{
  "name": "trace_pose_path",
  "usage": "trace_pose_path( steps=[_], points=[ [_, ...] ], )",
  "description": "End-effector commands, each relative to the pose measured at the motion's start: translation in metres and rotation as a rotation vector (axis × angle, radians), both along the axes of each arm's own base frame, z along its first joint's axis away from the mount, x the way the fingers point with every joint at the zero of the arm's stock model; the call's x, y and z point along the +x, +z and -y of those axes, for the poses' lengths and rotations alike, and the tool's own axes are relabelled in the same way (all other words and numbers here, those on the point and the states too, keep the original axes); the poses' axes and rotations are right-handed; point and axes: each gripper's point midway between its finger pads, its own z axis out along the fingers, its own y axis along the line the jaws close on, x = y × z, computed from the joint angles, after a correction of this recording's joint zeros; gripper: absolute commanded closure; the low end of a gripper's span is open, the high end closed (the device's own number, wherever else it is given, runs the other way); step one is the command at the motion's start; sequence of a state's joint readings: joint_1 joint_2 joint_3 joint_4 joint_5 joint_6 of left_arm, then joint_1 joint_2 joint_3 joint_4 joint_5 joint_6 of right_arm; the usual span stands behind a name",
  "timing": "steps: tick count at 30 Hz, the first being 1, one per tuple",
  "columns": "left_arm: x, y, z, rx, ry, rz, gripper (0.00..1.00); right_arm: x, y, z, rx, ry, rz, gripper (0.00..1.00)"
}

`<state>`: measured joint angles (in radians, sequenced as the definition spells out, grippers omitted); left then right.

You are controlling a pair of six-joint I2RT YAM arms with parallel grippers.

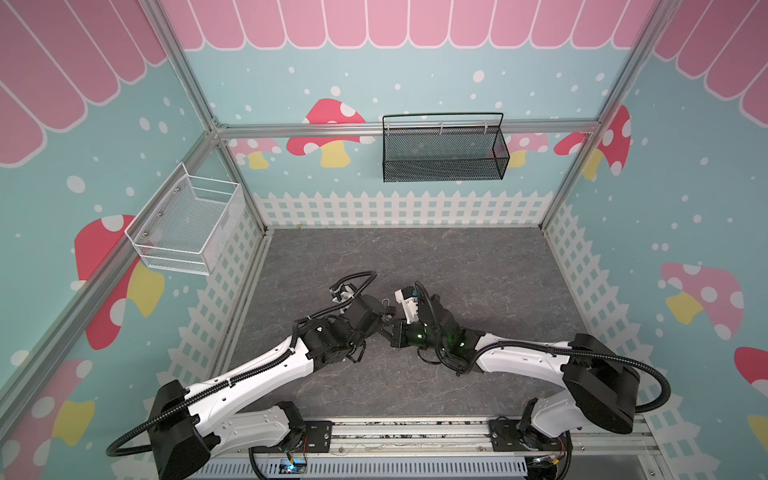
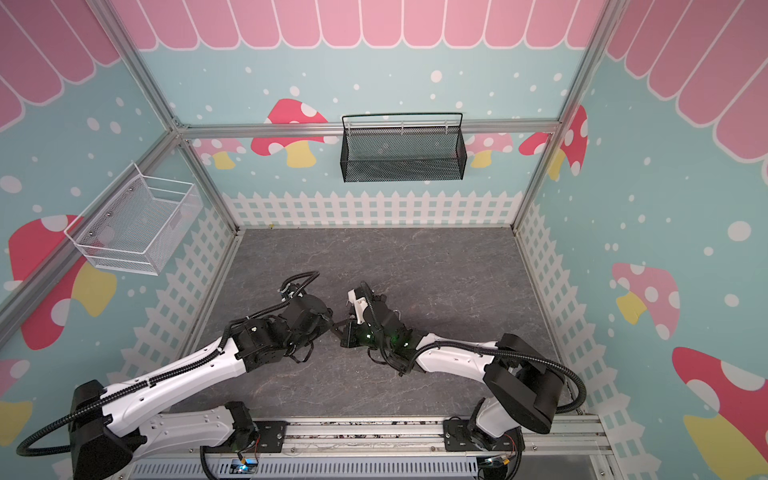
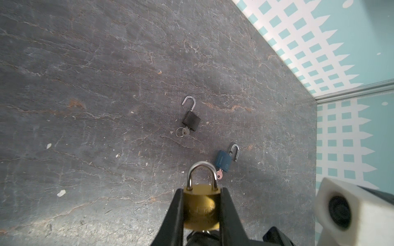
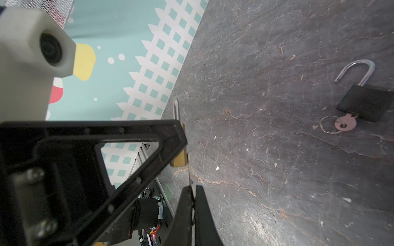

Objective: Unlock with the key

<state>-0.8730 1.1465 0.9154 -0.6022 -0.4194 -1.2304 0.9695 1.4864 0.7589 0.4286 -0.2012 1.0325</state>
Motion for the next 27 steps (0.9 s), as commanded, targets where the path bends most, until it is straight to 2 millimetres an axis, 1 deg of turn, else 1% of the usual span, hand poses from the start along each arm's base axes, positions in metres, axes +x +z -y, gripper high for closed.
trace_pose_path(
  steps=[1, 4, 7, 11, 19, 27],
  points=[
    [0.001, 0.013, -0.004, -0.01, 0.026, 0.026, 1.0, -0.007, 0.019, -0.014, 0.042, 0.051, 0.021, 1.0],
    [0.002, 0.016, -0.004, -0.011, 0.025, 0.034, 1.0, -0.01, 0.013, -0.017, 0.037, 0.065, -0.009, 1.0],
    [0.001, 0.016, -0.006, -0.008, 0.032, 0.038, 1.0, -0.009, 0.015, -0.015, 0.032, 0.053, 0.003, 1.0],
    [0.001, 0.019, -0.012, 0.002, 0.045, 0.051, 1.0, -0.008, 0.008, -0.009, -0.016, 0.036, -0.002, 1.0],
    [0.001, 0.013, -0.015, 0.015, 0.055, 0.042, 1.0, -0.006, 0.02, -0.007, -0.008, 0.029, 0.027, 1.0],
    [0.001, 0.012, -0.012, 0.015, 0.049, 0.033, 1.0, -0.003, 0.024, -0.01, 0.002, 0.024, 0.037, 1.0]
  ],
)
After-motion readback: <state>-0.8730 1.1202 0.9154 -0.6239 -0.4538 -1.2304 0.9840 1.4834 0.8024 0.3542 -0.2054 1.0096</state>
